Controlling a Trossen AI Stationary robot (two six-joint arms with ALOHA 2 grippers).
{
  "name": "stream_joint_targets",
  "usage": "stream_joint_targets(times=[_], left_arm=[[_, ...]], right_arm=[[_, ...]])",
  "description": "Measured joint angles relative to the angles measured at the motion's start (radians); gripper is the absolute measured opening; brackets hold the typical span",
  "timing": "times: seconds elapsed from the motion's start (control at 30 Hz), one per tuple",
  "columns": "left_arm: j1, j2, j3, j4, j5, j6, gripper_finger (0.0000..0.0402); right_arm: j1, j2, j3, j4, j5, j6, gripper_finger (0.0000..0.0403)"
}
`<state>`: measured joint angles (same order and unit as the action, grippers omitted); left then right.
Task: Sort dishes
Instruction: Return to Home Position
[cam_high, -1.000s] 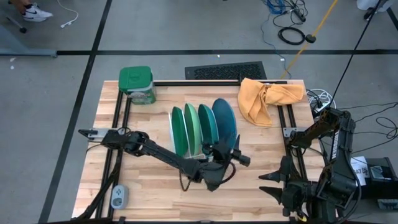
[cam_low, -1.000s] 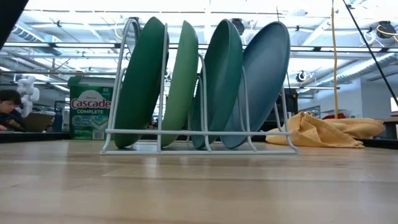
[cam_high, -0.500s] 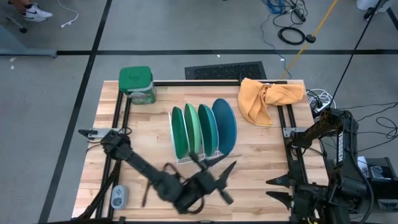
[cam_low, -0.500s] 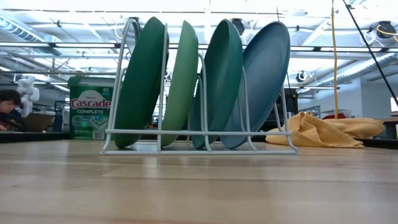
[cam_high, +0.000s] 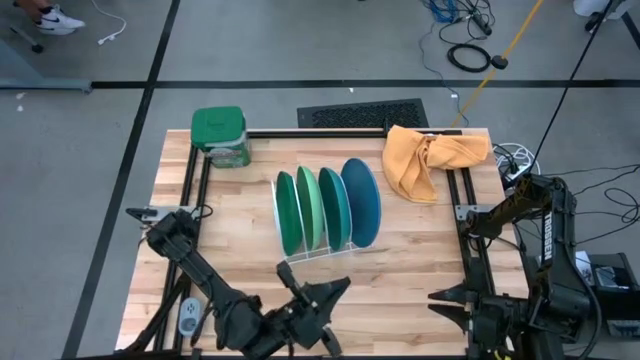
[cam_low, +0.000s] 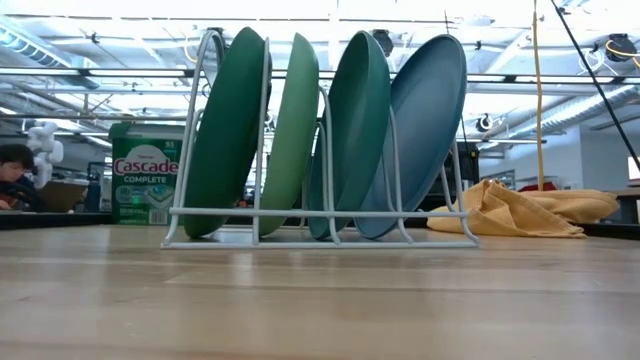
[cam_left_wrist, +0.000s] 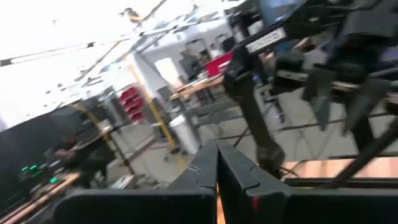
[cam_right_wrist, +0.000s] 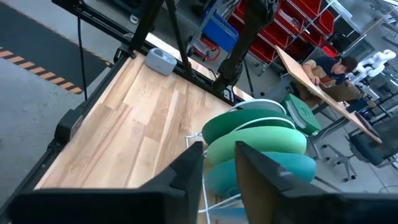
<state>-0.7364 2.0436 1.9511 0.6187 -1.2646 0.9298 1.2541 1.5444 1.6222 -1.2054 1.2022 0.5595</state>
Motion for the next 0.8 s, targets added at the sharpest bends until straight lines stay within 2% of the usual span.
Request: stream_joint_targets(times=[0.1, 0.27, 0.43, 0.53, 0.63, 0.8], left_arm=[[-0.001, -0.062, -0.126, 0.001, 0.021, -0.086, 0.0001], [0.008, -0.216, -0.418, 0.001, 0.046, -0.324, 0.0001], [0.027, -0.376, -0.701, 0.004, 0.059, -0.545, 0.0], [0.033, -0.46, -0.841, 0.004, 0.059, -0.631, 0.0], [0.032, -0.541, -0.956, 0.035, 0.06, -0.656, 0.0], [0.033, -0.676, -1.104, 0.082, 0.119, -0.646, 0.0]], right_arm=[[0.0, 0.0, 0.0, -0.002, -0.001, 0.005, 0.0054], [0.0, 0.0, 0.0, -0.003, -0.003, 0.016, 0.0005], [0.0, 0.0, 0.0, -0.028, 0.004, 0.066, 0.0005], [0.0, 0.0, -0.028, -0.046, 0.065, 0.111, 0.0002], [0.0, -0.003, -0.084, -0.064, 0.126, 0.171, 0.0001], [-0.01, -0.069, -0.202, -0.078, 0.132, 0.304, 0.0001]])
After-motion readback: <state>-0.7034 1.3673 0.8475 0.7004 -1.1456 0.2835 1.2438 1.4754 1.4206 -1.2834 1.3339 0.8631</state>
